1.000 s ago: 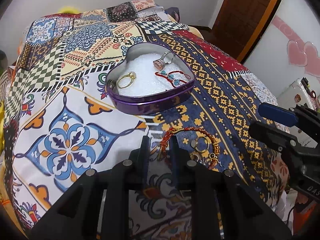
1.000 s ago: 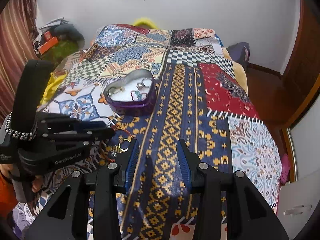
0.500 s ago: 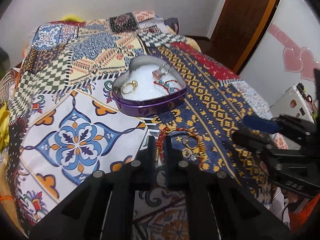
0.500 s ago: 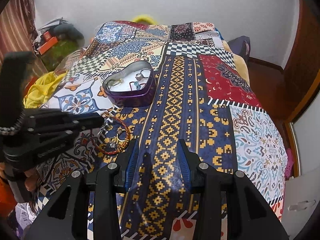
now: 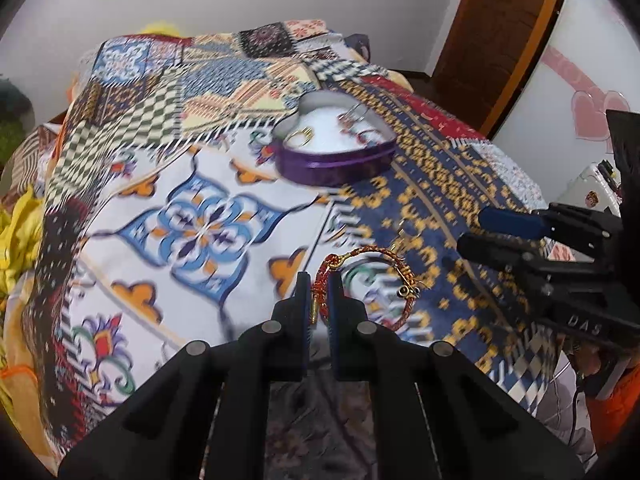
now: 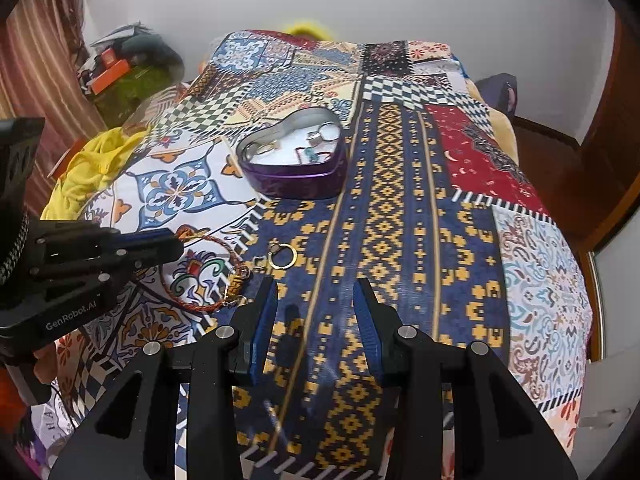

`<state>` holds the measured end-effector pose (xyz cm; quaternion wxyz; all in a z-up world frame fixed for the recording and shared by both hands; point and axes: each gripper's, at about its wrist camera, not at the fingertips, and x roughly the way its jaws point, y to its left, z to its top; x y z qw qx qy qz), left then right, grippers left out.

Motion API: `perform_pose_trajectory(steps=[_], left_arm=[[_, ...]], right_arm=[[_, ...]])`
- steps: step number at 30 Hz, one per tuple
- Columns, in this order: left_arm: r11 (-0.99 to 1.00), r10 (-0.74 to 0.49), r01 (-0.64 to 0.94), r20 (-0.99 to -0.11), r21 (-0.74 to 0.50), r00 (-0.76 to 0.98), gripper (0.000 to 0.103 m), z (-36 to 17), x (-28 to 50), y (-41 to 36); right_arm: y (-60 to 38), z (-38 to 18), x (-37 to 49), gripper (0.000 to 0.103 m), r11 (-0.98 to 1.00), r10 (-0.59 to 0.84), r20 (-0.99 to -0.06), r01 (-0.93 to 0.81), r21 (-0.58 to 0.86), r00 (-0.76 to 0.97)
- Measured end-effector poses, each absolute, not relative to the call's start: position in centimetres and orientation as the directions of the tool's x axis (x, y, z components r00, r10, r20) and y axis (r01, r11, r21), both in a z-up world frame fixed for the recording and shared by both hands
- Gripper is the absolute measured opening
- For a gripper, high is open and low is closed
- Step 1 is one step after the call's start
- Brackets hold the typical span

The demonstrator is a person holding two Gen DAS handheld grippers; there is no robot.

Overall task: Organize jewelry
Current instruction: 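Grasp the red beaded bracelet with the left tool while the right tool approaches the rings, then grasp a silver ring from the bed cover with the right tool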

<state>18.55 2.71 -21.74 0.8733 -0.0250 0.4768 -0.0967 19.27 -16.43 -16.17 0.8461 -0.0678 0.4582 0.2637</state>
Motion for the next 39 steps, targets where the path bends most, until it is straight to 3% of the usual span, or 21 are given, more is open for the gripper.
perform_pose_trajectory(steps=[15, 19, 24, 39], left_arm=[[0.985, -0.166, 0.128, -0.817, -0.113, 0.553, 0.006, -21.7, 16.6, 4.7], [0.984, -0.177, 0.125, -0.814, -0.129, 0.554, 0.006, -21.8, 16.5, 4.9], [0.983, -0.18, 0.125, -0.81, -0.132, 0.558, 0.006, -21.8, 16.4, 5.0], [0.984, -0.176, 0.104, -0.79, -0.142, 0.587, 0.006, -20.1, 16.5, 5.3]], right_arm=[[-12.1, -16.8, 18.7, 0.035, 0.781, 0.471, -0.792, -0.602, 0.17, 0.388], [-10.9, -17.2, 18.7, 0.021, 0.76, 0.473, -0.799, -0.631, 0.157, 0.371], [-10.2, -18.1, 19.0, 0.011, 0.751, 0.449, -0.816, -0.649, 0.123, 0.365], [-12.2, -15.1, 18.7, 0.009, 0.779, 0.459, -0.767, -0.619, 0.103, 0.449]])
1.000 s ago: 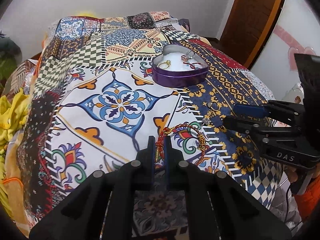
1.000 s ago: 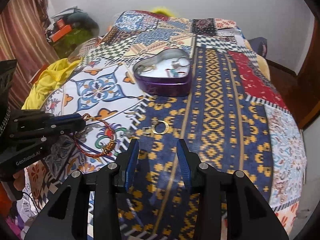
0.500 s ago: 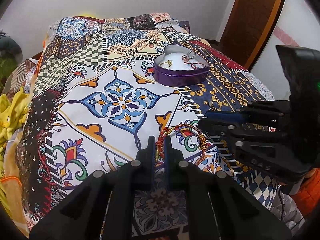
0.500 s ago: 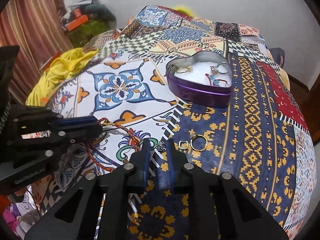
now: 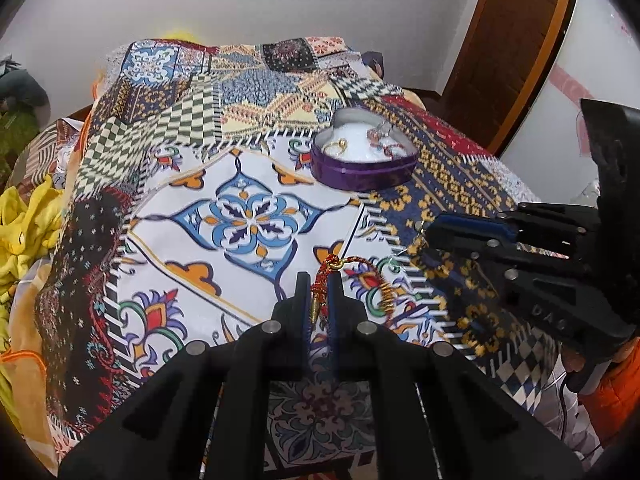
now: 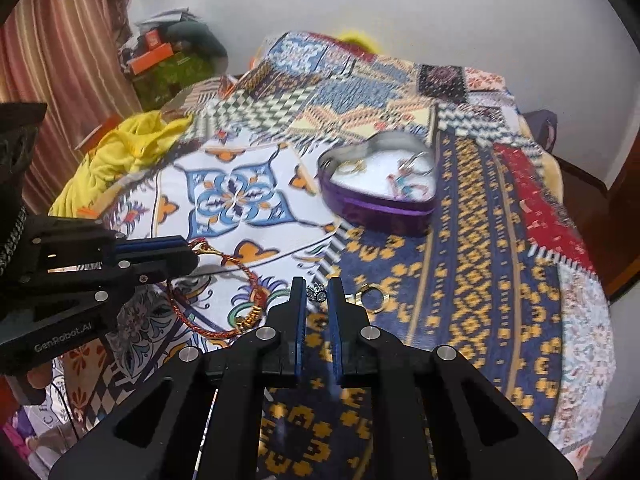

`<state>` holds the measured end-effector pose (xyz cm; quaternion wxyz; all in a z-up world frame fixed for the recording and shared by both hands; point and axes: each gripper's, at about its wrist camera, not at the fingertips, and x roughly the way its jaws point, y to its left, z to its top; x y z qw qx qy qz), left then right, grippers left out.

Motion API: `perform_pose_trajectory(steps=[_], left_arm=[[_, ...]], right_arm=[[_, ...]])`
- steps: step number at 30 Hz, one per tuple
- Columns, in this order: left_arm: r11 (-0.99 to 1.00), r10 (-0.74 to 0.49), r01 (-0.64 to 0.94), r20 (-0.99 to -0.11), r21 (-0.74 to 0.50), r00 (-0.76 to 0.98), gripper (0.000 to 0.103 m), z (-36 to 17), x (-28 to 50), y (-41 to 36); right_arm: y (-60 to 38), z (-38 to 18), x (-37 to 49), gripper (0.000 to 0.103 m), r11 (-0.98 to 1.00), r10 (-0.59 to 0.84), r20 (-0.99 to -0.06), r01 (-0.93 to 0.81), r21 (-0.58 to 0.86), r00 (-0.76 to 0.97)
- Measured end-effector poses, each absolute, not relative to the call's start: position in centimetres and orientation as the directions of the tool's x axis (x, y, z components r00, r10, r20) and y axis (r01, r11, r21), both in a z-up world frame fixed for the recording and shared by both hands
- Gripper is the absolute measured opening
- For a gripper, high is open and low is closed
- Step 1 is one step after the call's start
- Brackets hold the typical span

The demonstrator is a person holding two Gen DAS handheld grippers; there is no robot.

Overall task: Organize jewelry
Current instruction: 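Grasp a silver ring from the bed cover with the right tool, then carry the red bracelet with the left tool while the right tool carries the ring to the tin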

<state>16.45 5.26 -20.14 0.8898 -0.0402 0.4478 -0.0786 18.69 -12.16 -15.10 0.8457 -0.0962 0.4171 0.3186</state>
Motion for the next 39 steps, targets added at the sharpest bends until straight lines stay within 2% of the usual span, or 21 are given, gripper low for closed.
perform_pose_trajectory(steps=[22, 31, 39], left_arm=[[0.984, -0.177, 0.147, -0.679, -0.103, 0.712, 0.006, -14.2, 20.6, 3.0], [0.983, -0.181, 0.148, -0.661, -0.106, 0.728, 0.006, -13.7, 23.4, 2.8], [0.982, -0.187, 0.136, -0.68, -0.128, 0.709, 0.006, -15.2, 25.8, 2.9]], right_arm=[[-16.0, -8.8, 21.2, 0.01, 0.843, 0.447, -0.637, -0.534, 0.066, 0.627], [-15.4, -8.3, 22.5, 0.01, 0.834, 0.47, -0.619, -0.546, 0.077, 0.629], [-13.7, -9.1, 23.6, 0.01, 0.815, 0.486, -0.629, -0.574, 0.076, 0.607]])
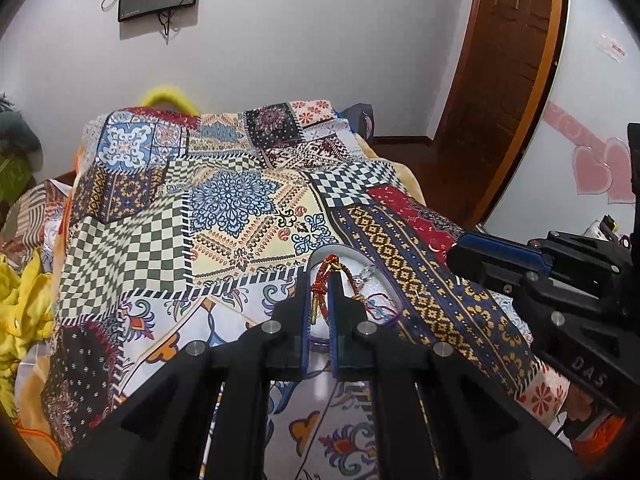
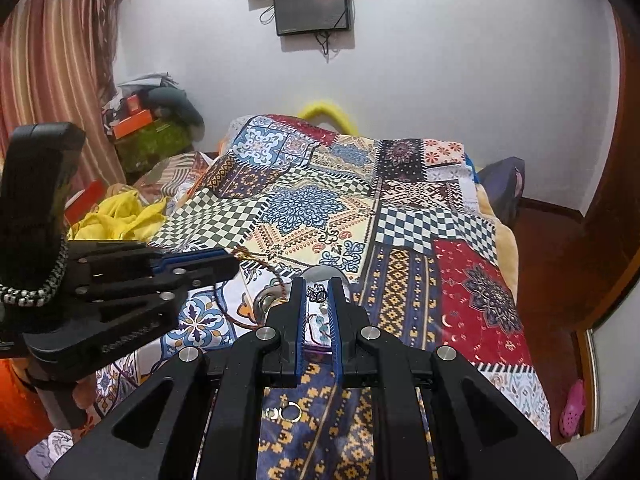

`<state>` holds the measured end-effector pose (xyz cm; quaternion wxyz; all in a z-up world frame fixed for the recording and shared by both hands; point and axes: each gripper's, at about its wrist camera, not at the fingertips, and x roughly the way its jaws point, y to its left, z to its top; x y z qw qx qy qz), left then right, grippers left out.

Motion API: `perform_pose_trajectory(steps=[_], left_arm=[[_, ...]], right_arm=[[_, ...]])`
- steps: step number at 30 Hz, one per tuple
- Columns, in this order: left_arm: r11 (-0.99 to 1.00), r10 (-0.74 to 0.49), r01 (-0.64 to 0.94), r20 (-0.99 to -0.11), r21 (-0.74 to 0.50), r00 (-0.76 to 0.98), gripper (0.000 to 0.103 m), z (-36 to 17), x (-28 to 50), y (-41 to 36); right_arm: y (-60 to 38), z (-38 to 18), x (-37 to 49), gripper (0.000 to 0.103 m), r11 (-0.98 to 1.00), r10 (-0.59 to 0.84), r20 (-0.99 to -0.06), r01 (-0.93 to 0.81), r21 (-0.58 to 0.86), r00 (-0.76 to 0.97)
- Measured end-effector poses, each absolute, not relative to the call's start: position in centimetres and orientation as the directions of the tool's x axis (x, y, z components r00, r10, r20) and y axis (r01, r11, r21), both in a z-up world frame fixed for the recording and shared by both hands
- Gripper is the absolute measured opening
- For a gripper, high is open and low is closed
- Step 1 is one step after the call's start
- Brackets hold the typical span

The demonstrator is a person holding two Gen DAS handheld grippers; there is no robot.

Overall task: Organize jewelry
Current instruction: 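Carry the red bracelet with the left tool while the right tool carries the ring to the tin, then open both tools over the purple tin to drop the bracelet and ring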

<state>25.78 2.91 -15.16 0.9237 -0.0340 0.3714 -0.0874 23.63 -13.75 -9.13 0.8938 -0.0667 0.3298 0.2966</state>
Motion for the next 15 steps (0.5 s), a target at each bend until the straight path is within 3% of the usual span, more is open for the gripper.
perform_pose_trajectory(steps=[15], left_arm=[[0.985, -0.172, 0.097, -0.733, -0.144, 0.658, 0.006, -18.9, 29.0, 3.4]], right_arm=[[-11.8, -13.4, 26.6, 0.01, 0.798, 0.475, -0.719, -0.593, 0.107, 0.508]])
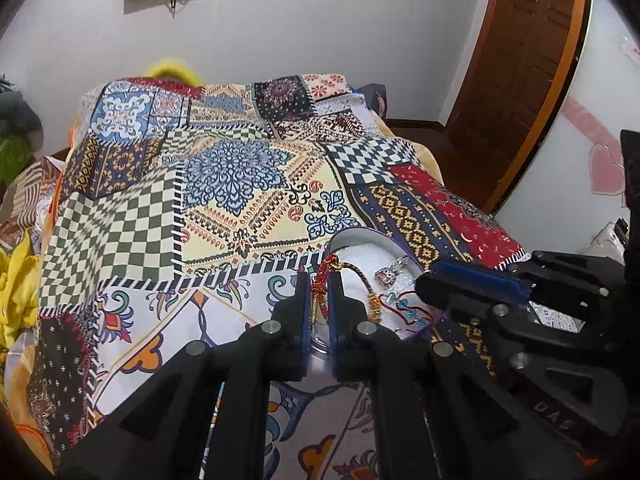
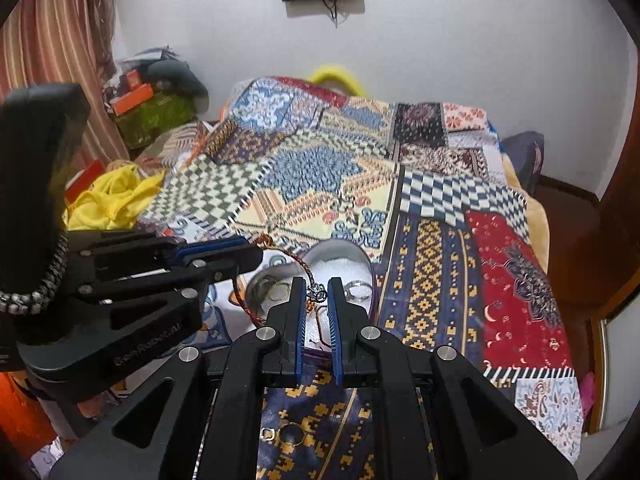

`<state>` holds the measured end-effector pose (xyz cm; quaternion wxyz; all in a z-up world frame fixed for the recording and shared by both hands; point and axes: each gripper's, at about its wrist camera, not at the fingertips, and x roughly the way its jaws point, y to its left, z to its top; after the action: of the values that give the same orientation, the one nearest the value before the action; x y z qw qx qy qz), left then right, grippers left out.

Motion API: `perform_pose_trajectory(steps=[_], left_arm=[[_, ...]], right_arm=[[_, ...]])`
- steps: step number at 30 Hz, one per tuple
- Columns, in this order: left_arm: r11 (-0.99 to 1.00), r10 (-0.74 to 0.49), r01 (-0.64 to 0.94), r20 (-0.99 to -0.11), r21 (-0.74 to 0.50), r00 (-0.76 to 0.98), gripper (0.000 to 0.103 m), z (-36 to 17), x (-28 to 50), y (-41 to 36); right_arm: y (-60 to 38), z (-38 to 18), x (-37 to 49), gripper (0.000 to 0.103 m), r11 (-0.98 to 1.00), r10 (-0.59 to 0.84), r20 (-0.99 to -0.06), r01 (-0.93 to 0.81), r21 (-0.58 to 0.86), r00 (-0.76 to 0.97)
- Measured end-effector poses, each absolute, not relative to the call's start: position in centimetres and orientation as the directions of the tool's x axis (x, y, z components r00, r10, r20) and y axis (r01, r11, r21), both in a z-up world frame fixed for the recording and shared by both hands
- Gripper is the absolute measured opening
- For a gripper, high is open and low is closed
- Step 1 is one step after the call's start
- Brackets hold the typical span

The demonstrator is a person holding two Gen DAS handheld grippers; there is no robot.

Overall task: Organize jewelry
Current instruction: 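Open both tools over the purple tin to drop the bracelet and ring, then move both tools back toward the remaining rings beside the tin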

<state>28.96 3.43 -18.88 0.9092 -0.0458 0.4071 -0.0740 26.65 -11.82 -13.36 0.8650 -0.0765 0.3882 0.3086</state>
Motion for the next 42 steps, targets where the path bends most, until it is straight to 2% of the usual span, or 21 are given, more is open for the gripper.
perform_pose_trajectory(steps=[6, 16, 20, 23, 30, 34, 38, 42], left_arm=[[0.989, -0.146, 0.09, -0.753, -0.115, 0.642, 0.006, -19.9, 29.2, 3.4], [0.986, -0.164, 0.096, -0.758, -0.134, 0.631, 0.007, -19.6, 28.8, 3.8], [0.985, -0.17, 0.103, -0.755, -0.136, 0.633, 0.012, -19.0, 28.4, 3.7], [0.985, -0.171, 0.109, -0.751, -0.132, 0.638, 0.019, -18.4, 27.9, 3.6], [0.985, -0.17, 0.117, -0.732, -0.123, 0.659, 0.02, -16.4, 26.4, 3.6], [0.986, -0.167, 0.121, -0.716, -0.115, 0.678, 0.023, -14.9, 25.1, 3.5], [0.986, -0.166, 0.125, -0.701, -0.111, 0.693, 0.03, -13.7, 23.8, 3.4], [0.985, -0.168, 0.135, -0.695, -0.103, 0.699, 0.031, -12.8, 22.4, 3.1]], right_arm=[[-11.4, -14.6, 27.2, 0.01, 0.8, 0.453, -0.746, -0.592, 0.097, 0.488], [-11.1, -15.1, 27.1, 0.01, 0.806, 0.411, -0.775, -0.588, 0.063, 0.48], [-11.0, -14.8, 26.8, 0.011, 0.806, 0.394, -0.781, -0.59, 0.041, 0.484], [-10.9, -14.4, 26.5, 0.013, 0.806, 0.388, -0.779, -0.591, 0.027, 0.493], [-11.6, -12.6, 25.4, 0.022, 0.815, 0.386, -0.755, -0.58, 0.009, 0.53], [-12.2, -11.4, 24.6, 0.033, 0.822, 0.394, -0.735, -0.57, 0.012, 0.552], [-12.9, -10.1, 23.7, 0.036, 0.829, 0.403, -0.712, -0.559, 0.018, 0.574], [-13.9, -9.2, 22.7, 0.036, 0.839, 0.392, -0.695, -0.544, 0.003, 0.602]])
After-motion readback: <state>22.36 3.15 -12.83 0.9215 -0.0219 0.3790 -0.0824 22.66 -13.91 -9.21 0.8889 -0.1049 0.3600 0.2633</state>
